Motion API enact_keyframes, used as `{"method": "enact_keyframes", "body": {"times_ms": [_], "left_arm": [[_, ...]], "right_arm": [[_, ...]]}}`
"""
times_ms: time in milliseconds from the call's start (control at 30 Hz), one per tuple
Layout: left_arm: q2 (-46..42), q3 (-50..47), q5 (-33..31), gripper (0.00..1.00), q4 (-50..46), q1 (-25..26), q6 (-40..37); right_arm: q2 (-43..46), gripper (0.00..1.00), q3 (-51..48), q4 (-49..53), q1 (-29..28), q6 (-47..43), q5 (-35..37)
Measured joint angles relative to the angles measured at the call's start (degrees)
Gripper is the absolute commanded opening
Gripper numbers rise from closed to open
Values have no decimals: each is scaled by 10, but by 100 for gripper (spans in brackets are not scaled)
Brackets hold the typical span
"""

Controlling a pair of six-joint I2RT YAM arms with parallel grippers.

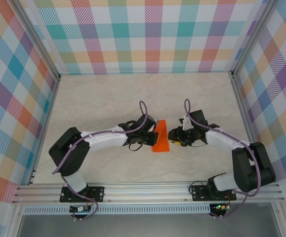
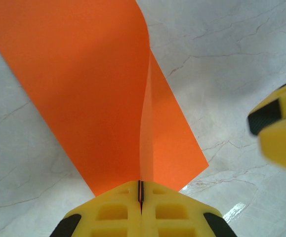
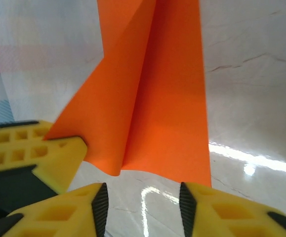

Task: Fold a paper plane with a square sheet of paper (fold left side to right side)
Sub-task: Fold the triangle a second time at the center of the table.

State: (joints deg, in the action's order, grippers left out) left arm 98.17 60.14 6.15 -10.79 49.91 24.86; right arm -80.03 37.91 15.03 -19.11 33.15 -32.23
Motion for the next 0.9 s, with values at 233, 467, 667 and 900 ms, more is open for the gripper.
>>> {"method": "enact_keyframes", "body": {"times_ms": [233, 467, 667, 900], "left_arm": [[0, 0, 4, 0, 1, -12, -2], [0, 0, 3, 1, -18, -14, -5], [1, 0, 2, 1, -26, -16, -8], [23, 0, -7, 1, -26, -21, -18]], "right_arm": [[-46, 18, -1, -16, -35, 9, 7], [-89, 17, 3, 11, -42, 5, 33], [-123, 17, 33, 41, -51, -2, 43], [-146, 16, 62, 70, -63, -11, 52]]}}
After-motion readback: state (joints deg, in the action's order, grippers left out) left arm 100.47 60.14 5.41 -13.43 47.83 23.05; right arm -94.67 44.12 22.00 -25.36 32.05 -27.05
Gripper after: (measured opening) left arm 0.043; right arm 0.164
